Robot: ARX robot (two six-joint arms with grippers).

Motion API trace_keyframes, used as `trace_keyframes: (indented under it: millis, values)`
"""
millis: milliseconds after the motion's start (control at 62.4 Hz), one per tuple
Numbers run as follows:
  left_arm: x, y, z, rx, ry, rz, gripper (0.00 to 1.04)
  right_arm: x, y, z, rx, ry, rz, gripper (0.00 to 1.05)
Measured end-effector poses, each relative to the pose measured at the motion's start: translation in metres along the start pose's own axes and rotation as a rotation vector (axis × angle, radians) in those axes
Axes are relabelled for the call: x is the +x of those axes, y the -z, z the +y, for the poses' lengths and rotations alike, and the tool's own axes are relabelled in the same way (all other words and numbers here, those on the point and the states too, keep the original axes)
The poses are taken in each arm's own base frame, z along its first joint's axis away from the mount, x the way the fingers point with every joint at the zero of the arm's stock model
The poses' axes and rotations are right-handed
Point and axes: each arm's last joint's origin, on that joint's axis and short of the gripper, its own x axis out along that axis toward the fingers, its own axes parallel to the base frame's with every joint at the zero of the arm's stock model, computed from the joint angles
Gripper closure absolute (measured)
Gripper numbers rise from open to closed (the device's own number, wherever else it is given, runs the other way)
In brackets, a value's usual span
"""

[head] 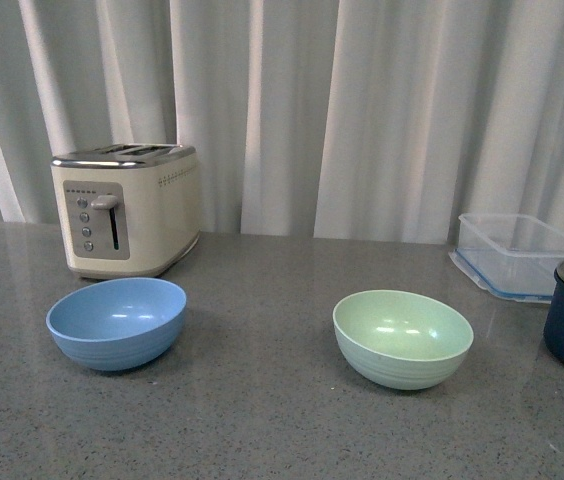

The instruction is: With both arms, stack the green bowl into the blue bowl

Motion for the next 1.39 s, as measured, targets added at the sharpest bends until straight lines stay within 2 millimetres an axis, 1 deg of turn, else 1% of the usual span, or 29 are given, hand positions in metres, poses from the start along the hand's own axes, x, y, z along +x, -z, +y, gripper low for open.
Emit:
trace_keyframes:
  millis: [304,336,368,384,416,448,496,593,673,737,897,1073,1185,1265,1393]
  values:
    - [0.000,0.000,0.000,0.000,-0.007,0.003,0.07,0.000,0.000,0.000,0.000,0.000,0.000,0.10]
    - [0.001,0.002,0.000,-0.028,-0.064,0.086,0.07,0.000,0.000,0.000,0.000,0.000,0.000,0.10]
    - [0.001,0.001,0.000,-0.051,-0.161,0.261,0.07,0.000,0.000,0.000,0.000,0.000,0.000,0.10]
    - [0.002,0.001,0.001,-0.055,-0.191,0.304,0.07,0.000,0.000,0.000,0.000,0.000,0.000,0.10]
    - [0.004,0.000,0.002,-0.057,-0.282,0.454,0.07,0.000,0.000,0.000,0.000,0.000,0.000,0.10]
    - [0.008,0.001,0.004,-0.055,-0.324,0.526,0.07,0.000,0.000,0.000,0.000,0.000,0.000,0.10]
    - [0.014,0.003,0.007,-0.072,-0.353,0.581,0.07,0.000,0.000,0.000,0.000,0.000,0.000,0.10]
    - [0.028,-0.005,0.011,-0.109,-0.360,0.573,0.07,0.000,0.000,0.000,0.000,0.000,0.000,0.10]
    - [0.043,-0.018,0.015,-0.136,-0.343,0.540,0.07,0.000,0.000,0.000,0.000,0.000,0.000,0.10]
    - [0.060,-0.030,0.018,-0.158,-0.314,0.543,0.07,0.000,0.000,0.000,0.000,0.000,0.000,0.10]
    - [0.100,-0.044,0.024,-0.165,-0.286,0.604,0.07,0.000,0.000,0.000,0.000,0.000,0.000,0.10]
    - [0.152,-0.060,0.029,-0.163,-0.289,0.636,0.07,0.000,0.000,0.000,0.000,0.000,0.000,0.10]
    - [0.180,-0.062,0.029,-0.145,-0.302,0.685,0.07,0.000,0.000,0.000,0.000,0.000,0.000,0.10]
    - [0.200,-0.060,0.025,-0.129,-0.287,0.705,0.07,0.000,0.000,0.000,0.000,0.000,0.000,0.10]
    - [0.224,-0.058,0.017,-0.116,-0.262,0.723,0.07,0.000,0.000,0.000,0.000,0.000,0.000,0.10]
